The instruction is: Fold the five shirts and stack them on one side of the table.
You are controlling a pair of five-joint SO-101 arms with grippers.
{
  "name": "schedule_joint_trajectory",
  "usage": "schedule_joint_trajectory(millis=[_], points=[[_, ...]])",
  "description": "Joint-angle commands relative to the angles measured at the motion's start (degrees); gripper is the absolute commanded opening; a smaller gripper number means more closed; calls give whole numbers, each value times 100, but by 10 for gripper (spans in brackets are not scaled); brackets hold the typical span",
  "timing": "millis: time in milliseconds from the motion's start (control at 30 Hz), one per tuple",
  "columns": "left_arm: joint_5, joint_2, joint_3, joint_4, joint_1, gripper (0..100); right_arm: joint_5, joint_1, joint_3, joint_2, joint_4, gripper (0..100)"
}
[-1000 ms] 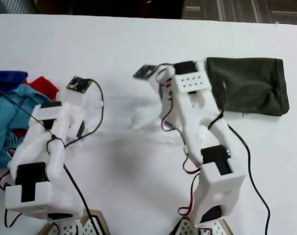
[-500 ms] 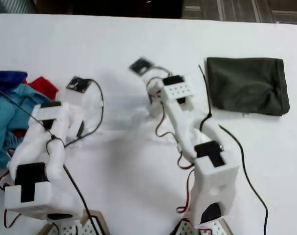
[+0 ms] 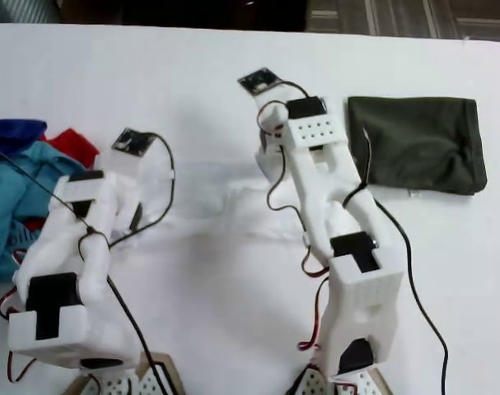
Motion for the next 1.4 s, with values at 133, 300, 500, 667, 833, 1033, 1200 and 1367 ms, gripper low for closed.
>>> schedule_joint_trajectory(millis=[133,300,500,667,833,1033,1200,1367], points=[[62,-35,22,-114,-62,26,-53,-110,-185,-198,321,19],[62,-35,22,-114,-62,26,-53,-523,-97,365,277,19],[62,-35,22,-114,-62,26,-105,-655,-844,1191,4,19],[62,-35,22,-114,-62,26,-97,-629,-1670,1253,110,19],[62,-35,22,-114,-62,26,-79,-655,-1705,1402,145,19],[62,-35,22,-114,-62,26,-88,-655,-1741,1719,295,19],[62,-35,22,-114,-62,26,-79,-347,-1741,945,462,19],[62,-35,22,-114,-62,26,-79,286,-1609,198,1130,29]])
